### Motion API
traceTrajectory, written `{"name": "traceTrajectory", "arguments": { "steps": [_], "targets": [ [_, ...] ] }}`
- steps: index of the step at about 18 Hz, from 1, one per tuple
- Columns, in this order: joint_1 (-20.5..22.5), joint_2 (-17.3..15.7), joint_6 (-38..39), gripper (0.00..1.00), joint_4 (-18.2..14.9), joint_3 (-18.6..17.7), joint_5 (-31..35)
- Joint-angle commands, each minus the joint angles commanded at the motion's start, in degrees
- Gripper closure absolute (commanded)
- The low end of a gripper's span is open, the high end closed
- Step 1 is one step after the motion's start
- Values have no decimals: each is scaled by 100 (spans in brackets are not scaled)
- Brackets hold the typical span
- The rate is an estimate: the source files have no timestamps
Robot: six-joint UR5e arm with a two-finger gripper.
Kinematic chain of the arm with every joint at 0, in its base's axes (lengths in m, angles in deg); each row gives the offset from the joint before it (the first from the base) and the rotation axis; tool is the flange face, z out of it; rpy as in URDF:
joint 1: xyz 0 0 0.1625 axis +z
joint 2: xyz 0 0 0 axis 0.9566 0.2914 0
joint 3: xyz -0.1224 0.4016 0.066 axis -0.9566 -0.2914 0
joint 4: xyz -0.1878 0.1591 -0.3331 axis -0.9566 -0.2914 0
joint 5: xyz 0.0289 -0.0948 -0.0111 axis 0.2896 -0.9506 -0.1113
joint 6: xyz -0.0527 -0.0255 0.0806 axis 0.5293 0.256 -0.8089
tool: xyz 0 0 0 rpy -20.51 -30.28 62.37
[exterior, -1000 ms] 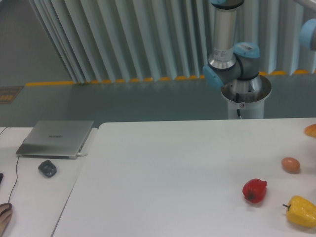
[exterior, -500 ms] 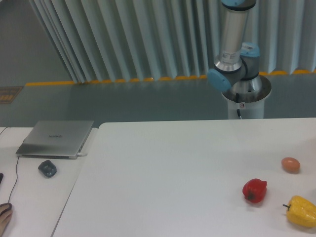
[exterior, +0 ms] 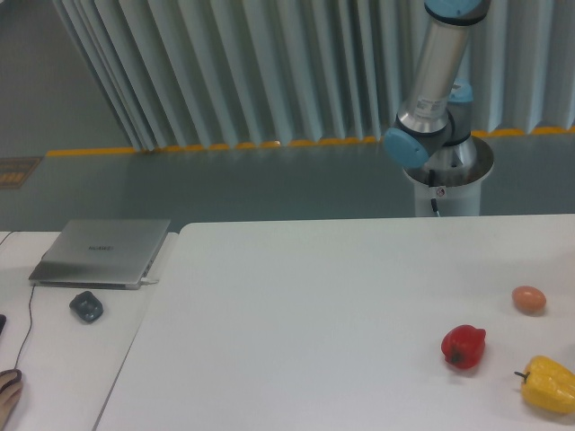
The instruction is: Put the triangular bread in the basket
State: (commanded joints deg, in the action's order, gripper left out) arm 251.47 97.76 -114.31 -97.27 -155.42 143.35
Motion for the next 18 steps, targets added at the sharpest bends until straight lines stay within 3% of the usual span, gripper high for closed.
{"name": "traceTrajectory", "arguments": {
  "steps": [5,11,18],
  "targets": [
    [-131,-53,324,0,-62,-123,-246],
    [-974,-492,2362,0,-369,-193,-317],
    [-1773,-782,2496,0,-361,-149,-326]
  ]
}}
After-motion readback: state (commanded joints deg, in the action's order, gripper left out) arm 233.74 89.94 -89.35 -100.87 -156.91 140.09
